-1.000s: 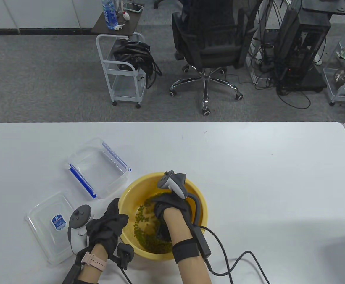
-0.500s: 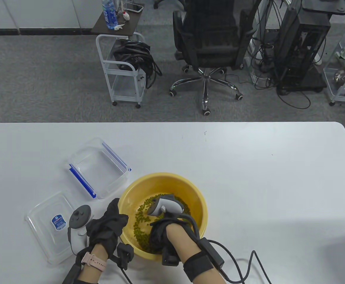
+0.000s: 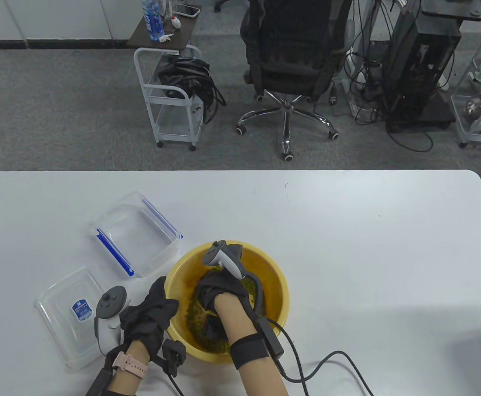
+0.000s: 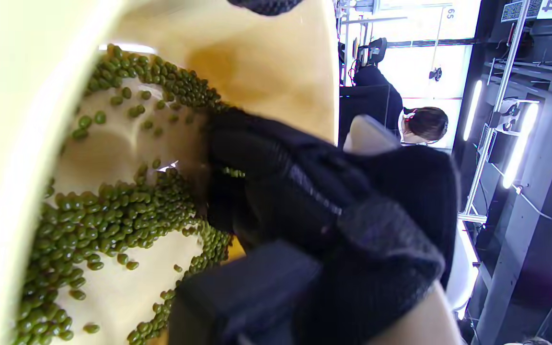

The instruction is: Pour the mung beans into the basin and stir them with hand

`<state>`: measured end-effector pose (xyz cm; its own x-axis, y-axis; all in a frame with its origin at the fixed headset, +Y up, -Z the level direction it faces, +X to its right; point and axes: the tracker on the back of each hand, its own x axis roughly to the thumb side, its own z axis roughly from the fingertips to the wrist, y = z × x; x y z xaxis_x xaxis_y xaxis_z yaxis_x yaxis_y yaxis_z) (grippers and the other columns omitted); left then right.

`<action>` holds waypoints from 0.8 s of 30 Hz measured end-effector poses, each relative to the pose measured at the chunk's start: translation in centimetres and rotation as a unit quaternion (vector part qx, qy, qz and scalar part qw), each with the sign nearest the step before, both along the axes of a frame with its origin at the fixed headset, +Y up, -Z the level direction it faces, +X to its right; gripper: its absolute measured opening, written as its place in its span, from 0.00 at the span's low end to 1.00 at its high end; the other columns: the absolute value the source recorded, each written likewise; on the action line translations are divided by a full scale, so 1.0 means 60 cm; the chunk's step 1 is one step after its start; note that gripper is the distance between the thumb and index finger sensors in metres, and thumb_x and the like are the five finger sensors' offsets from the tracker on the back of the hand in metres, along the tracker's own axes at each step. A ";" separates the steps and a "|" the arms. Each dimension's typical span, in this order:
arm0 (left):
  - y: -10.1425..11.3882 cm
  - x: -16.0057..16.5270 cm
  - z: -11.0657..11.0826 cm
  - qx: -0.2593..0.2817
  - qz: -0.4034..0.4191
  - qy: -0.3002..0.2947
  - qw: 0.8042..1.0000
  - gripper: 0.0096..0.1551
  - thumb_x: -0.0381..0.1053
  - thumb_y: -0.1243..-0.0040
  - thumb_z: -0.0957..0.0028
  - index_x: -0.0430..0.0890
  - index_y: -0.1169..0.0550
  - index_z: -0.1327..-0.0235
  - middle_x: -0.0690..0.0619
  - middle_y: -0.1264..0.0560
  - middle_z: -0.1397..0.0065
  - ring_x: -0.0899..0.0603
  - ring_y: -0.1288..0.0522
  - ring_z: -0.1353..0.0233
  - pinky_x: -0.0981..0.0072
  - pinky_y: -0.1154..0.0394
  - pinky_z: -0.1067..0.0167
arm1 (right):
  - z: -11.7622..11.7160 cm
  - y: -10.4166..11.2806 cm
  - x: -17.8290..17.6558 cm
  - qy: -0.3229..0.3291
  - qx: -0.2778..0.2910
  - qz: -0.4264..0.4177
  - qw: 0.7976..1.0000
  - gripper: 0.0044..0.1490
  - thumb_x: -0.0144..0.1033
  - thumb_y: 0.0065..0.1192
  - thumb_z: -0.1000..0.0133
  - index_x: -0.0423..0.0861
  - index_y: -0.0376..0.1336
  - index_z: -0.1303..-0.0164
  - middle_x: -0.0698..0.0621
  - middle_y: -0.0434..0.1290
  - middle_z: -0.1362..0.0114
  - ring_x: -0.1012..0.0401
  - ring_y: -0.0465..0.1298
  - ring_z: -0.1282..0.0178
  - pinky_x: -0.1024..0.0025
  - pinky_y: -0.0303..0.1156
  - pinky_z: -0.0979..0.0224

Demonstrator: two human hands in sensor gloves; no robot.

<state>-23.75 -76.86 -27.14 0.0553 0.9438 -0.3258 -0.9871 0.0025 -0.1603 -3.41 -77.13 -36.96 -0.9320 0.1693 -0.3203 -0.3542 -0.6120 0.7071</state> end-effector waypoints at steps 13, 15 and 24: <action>0.000 0.000 0.000 0.000 0.002 0.004 1.000 0.43 0.29 0.48 0.51 0.34 0.52 0.24 0.31 0.49 0.23 0.24 0.45 0.25 0.32 0.40 0.34 | 0.065 0.003 0.054 0.054 -0.143 0.010 0.988 0.33 0.44 0.53 0.55 0.48 0.53 0.40 0.42 0.51 0.32 0.44 0.55 0.32 0.51 0.56 0.30; 0.000 0.000 0.000 0.000 0.001 0.004 1.000 0.43 0.29 0.48 0.51 0.34 0.52 0.24 0.31 0.49 0.23 0.24 0.45 0.25 0.32 0.40 0.34 | 0.080 -0.001 0.038 0.082 -0.160 -0.008 0.984 0.32 0.44 0.55 0.56 0.47 0.57 0.42 0.42 0.56 0.34 0.43 0.58 0.34 0.49 0.59 0.32; 0.000 -0.001 0.000 0.000 -0.001 -0.001 1.000 0.43 0.29 0.49 0.50 0.34 0.53 0.24 0.31 0.49 0.23 0.24 0.46 0.25 0.32 0.41 0.34 | 0.081 -0.006 -0.070 0.104 -0.188 -0.136 0.967 0.33 0.48 0.50 0.54 0.61 0.46 0.38 0.56 0.45 0.28 0.55 0.51 0.29 0.63 0.53 0.24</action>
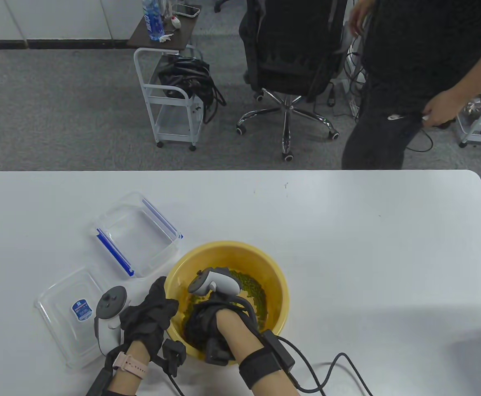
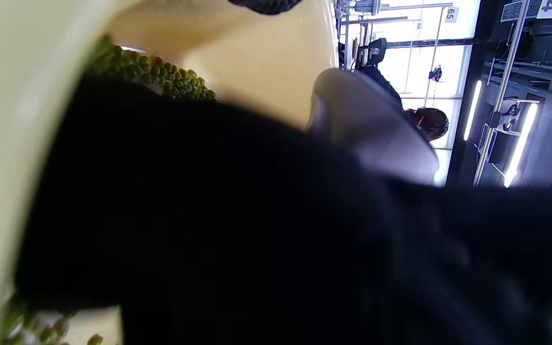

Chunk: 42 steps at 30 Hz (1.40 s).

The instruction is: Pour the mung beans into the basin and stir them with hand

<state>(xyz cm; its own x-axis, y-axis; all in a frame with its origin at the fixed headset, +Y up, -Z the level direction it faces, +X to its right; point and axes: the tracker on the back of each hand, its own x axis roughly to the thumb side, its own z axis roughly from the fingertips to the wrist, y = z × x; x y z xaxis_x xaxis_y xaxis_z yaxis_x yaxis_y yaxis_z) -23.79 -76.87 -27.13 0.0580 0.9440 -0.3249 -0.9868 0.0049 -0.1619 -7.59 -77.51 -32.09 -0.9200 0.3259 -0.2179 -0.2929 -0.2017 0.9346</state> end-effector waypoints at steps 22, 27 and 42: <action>0.000 0.001 0.000 0.000 0.003 0.003 1.000 0.43 0.29 0.49 0.50 0.34 0.53 0.24 0.31 0.49 0.23 0.24 0.46 0.25 0.32 0.41 0.34 | -0.030 0.013 0.138 -0.086 0.054 0.159 0.982 0.34 0.46 0.50 0.53 0.50 0.48 0.38 0.43 0.44 0.31 0.45 0.50 0.31 0.53 0.53 0.28; 0.000 0.000 0.000 0.000 0.004 0.004 1.000 0.43 0.29 0.49 0.50 0.34 0.53 0.24 0.31 0.49 0.23 0.24 0.46 0.25 0.32 0.41 0.34 | 0.009 0.003 0.095 0.006 0.016 0.127 0.992 0.32 0.45 0.53 0.55 0.48 0.54 0.41 0.40 0.52 0.35 0.42 0.57 0.35 0.49 0.58 0.32; 0.000 0.000 0.001 -0.001 0.007 0.000 1.000 0.43 0.29 0.49 0.50 0.34 0.53 0.24 0.31 0.49 0.23 0.24 0.46 0.25 0.32 0.41 0.34 | -0.068 0.015 0.018 -0.123 0.147 0.073 0.979 0.33 0.49 0.50 0.54 0.64 0.46 0.39 0.61 0.39 0.26 0.56 0.44 0.27 0.64 0.45 0.22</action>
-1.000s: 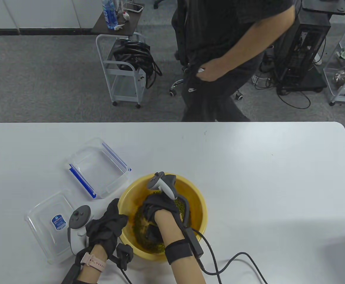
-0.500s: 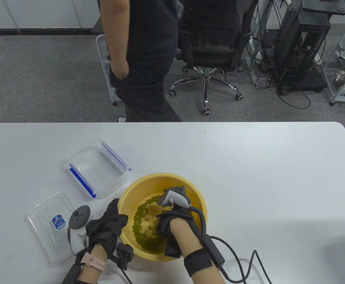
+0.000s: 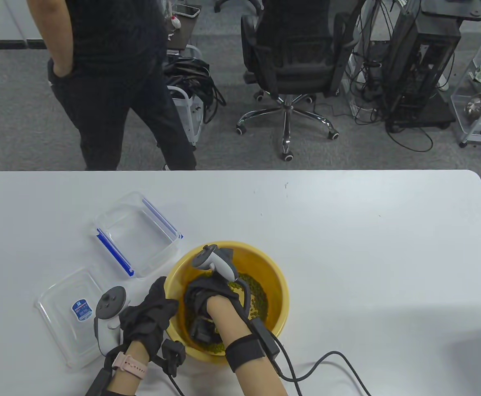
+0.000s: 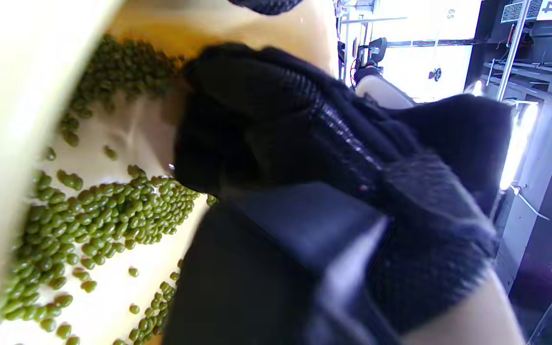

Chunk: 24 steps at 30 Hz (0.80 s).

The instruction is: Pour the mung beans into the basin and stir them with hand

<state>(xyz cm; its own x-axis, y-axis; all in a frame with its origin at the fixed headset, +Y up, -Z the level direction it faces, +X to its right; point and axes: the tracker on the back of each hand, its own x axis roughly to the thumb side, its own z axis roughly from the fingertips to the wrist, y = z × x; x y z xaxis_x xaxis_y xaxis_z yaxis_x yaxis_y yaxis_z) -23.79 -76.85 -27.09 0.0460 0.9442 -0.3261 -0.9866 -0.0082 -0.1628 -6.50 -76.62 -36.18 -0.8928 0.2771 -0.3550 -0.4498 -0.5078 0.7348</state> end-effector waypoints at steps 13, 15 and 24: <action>0.000 0.000 0.001 -0.001 0.003 0.003 1.000 0.43 0.29 0.49 0.50 0.34 0.53 0.24 0.31 0.49 0.23 0.24 0.46 0.25 0.32 0.41 0.34 | 0.022 0.009 0.122 -0.014 -0.078 0.088 0.993 0.33 0.48 0.50 0.53 0.53 0.48 0.38 0.45 0.44 0.30 0.45 0.49 0.30 0.53 0.51 0.27; 0.000 0.000 0.001 -0.001 0.004 0.004 1.000 0.43 0.29 0.49 0.50 0.34 0.53 0.24 0.31 0.50 0.23 0.24 0.46 0.25 0.32 0.41 0.34 | 0.034 0.007 0.119 0.008 -0.103 0.081 0.991 0.33 0.47 0.50 0.52 0.51 0.49 0.38 0.45 0.44 0.30 0.45 0.48 0.30 0.53 0.50 0.27; 0.000 0.000 0.001 -0.002 0.004 0.004 1.000 0.43 0.29 0.49 0.50 0.34 0.53 0.24 0.31 0.49 0.23 0.24 0.46 0.25 0.32 0.41 0.34 | 0.092 -0.015 0.036 0.146 -0.190 0.010 0.971 0.32 0.47 0.54 0.56 0.47 0.57 0.43 0.40 0.56 0.37 0.41 0.59 0.38 0.48 0.59 0.36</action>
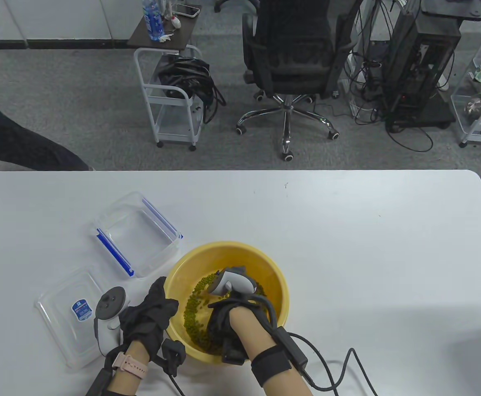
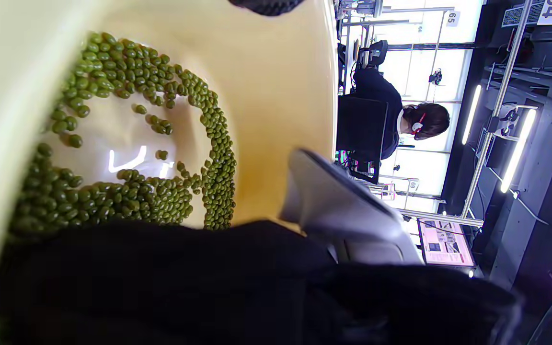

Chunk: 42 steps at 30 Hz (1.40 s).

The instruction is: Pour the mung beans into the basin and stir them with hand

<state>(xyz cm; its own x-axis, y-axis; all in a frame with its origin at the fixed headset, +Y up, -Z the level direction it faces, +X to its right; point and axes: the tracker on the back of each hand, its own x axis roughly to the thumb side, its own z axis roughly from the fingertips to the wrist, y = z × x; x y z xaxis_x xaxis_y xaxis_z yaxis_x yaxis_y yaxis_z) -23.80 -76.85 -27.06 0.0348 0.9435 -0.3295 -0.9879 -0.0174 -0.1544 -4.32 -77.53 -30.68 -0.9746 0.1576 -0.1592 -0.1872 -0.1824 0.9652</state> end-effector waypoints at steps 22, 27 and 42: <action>0.000 0.000 0.000 -0.001 0.006 -0.001 1.000 0.43 0.29 0.49 0.50 0.34 0.52 0.24 0.31 0.50 0.23 0.24 0.46 0.25 0.32 0.41 0.34 | -0.076 0.034 0.072 -0.153 0.155 0.089 0.972 0.35 0.50 0.50 0.53 0.54 0.46 0.37 0.43 0.41 0.30 0.42 0.47 0.31 0.50 0.50 0.28; -0.001 0.000 0.000 -0.001 0.006 0.000 1.000 0.43 0.29 0.49 0.50 0.34 0.52 0.24 0.31 0.50 0.23 0.24 0.46 0.25 0.32 0.41 0.34 | -0.052 0.031 0.085 -0.129 0.097 0.079 0.984 0.35 0.49 0.50 0.53 0.49 0.49 0.38 0.41 0.45 0.31 0.42 0.51 0.32 0.49 0.54 0.30; 0.000 -0.001 0.000 -0.002 0.007 -0.002 1.000 0.43 0.29 0.49 0.50 0.34 0.52 0.24 0.31 0.50 0.23 0.24 0.46 0.25 0.32 0.42 0.34 | -0.029 0.015 -0.056 -0.070 -0.003 -0.095 0.993 0.34 0.50 0.50 0.54 0.57 0.46 0.38 0.51 0.44 0.30 0.50 0.52 0.31 0.59 0.54 0.27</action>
